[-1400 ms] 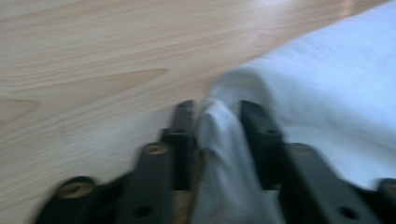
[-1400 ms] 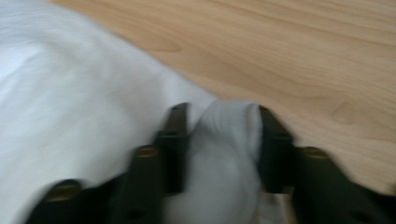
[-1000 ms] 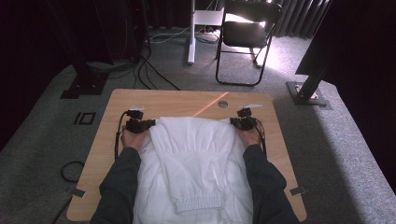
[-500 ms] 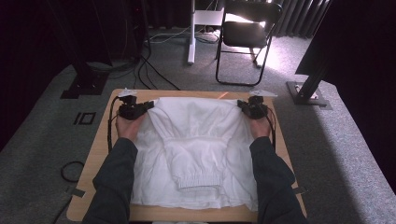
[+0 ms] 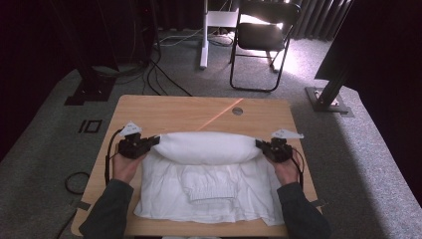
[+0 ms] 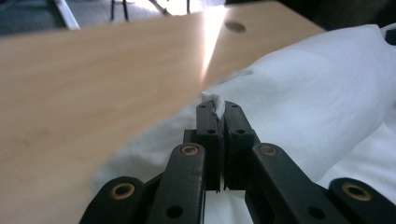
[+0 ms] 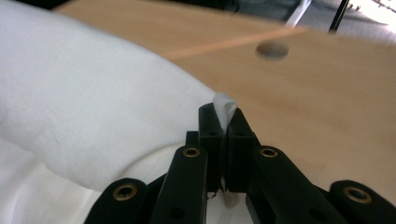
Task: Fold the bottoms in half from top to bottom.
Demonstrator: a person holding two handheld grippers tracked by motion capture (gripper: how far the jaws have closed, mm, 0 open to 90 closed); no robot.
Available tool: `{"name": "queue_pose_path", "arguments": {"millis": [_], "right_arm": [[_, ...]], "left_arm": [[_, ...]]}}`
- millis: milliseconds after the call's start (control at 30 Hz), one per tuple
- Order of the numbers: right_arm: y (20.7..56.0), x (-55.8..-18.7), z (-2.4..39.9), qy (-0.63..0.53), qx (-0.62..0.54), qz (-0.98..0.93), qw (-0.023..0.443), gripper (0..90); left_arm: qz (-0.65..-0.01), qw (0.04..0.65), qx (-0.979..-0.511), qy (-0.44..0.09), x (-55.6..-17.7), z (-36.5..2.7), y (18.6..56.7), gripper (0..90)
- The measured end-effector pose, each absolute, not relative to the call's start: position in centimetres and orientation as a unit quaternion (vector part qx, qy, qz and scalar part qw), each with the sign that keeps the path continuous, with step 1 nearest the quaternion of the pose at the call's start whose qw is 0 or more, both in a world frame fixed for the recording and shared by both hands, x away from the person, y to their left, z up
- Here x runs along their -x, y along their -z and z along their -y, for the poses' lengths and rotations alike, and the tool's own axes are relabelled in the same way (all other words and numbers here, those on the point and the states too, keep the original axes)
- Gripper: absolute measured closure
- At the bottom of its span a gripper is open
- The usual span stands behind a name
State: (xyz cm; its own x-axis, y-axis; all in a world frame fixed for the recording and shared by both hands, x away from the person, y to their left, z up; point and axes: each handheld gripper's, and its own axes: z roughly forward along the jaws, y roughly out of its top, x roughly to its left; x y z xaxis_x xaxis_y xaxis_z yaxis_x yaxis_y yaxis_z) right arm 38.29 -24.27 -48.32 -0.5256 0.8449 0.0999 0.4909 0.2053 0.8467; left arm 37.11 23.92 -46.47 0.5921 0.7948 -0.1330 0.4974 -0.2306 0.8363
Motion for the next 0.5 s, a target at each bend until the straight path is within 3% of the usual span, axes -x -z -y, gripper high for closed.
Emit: {"name": "queue_pose_path", "arguments": {"millis": [100,300,500], "right_arm": [[50.4,-36.4,24.4,-0.437,-0.450,-0.759,0.174,87.5],[54.0,-35.1,23.9,-0.393,-0.460,-0.784,0.136,87.3],[55.2,-35.9,23.1,-0.372,-0.466,-0.792,0.131,87.2]], "left_arm": [[-0.425,0.437,-0.780,-0.143,-35.7,-23.8,48.8,88.1],[-0.417,0.344,-0.830,-0.136,-34.3,-21.8,53.3,87.8],[-0.423,0.341,-0.827,-0.144,-35.2,-21.0,54.3,87.9]]}}
